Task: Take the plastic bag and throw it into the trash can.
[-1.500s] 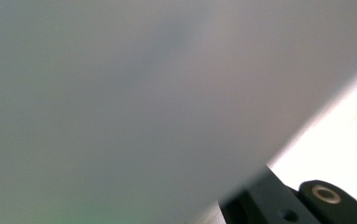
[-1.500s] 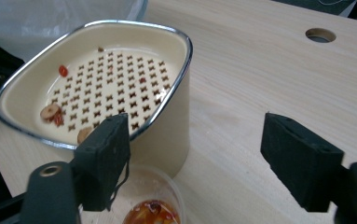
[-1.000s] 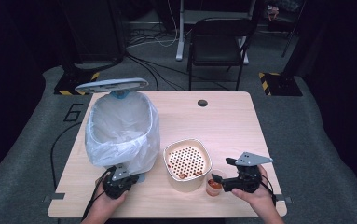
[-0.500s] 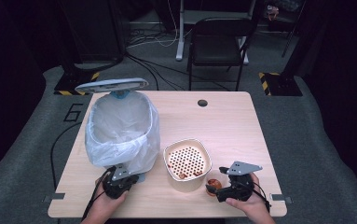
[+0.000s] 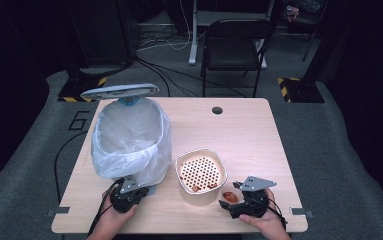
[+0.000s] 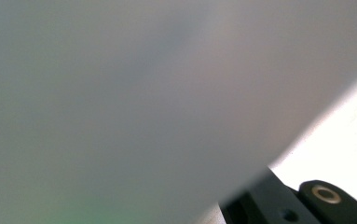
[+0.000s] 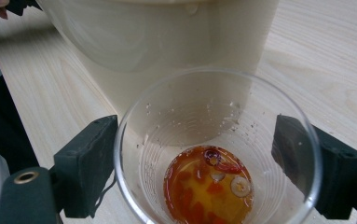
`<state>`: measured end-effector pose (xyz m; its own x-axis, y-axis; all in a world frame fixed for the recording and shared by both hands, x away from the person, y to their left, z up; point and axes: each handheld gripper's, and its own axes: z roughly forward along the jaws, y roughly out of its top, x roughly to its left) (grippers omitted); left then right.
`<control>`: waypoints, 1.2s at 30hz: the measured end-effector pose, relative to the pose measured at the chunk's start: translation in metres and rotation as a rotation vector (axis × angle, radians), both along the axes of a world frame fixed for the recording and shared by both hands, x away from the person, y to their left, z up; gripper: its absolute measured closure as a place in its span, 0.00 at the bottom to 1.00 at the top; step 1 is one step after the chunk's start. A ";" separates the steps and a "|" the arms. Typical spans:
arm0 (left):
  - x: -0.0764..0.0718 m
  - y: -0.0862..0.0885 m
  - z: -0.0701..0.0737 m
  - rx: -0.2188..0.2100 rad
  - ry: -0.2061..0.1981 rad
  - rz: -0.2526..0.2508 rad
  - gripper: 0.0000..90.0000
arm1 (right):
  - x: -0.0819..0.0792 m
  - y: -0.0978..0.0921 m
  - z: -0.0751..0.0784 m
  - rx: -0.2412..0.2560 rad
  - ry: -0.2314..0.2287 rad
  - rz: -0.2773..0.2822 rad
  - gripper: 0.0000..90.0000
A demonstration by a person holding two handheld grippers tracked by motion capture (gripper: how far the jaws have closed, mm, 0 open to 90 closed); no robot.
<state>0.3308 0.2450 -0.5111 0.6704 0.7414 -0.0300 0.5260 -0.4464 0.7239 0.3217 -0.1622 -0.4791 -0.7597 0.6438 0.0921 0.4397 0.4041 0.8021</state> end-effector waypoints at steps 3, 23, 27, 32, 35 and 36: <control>0.000 0.000 0.000 -0.001 -0.001 -0.004 1.00 | 0.000 0.001 -0.002 -0.004 0.006 0.001 0.17; 0.000 0.000 0.000 -0.005 -0.003 -0.003 1.00 | 0.001 0.001 -0.005 -0.031 -0.015 0.018 0.32; 0.000 0.000 0.000 -0.003 -0.002 -0.006 1.00 | 0.000 0.002 -0.006 -0.037 -0.021 0.016 0.31; 0.000 0.000 0.000 -0.004 -0.002 -0.007 1.00 | 0.000 0.002 -0.006 -0.045 -0.030 0.013 0.34; 0.000 0.000 0.000 -0.004 -0.001 -0.005 1.00 | 0.000 0.001 -0.006 -0.044 -0.035 0.020 0.36; 0.000 0.000 0.000 -0.004 -0.002 -0.006 1.00 | 0.000 0.001 -0.006 -0.046 -0.042 0.024 0.36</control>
<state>0.3308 0.2450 -0.5113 0.6745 0.7376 -0.0317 0.5223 -0.4464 0.7266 0.3215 -0.1610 -0.4852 -0.7778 0.6278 0.0307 0.3957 0.4512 0.7999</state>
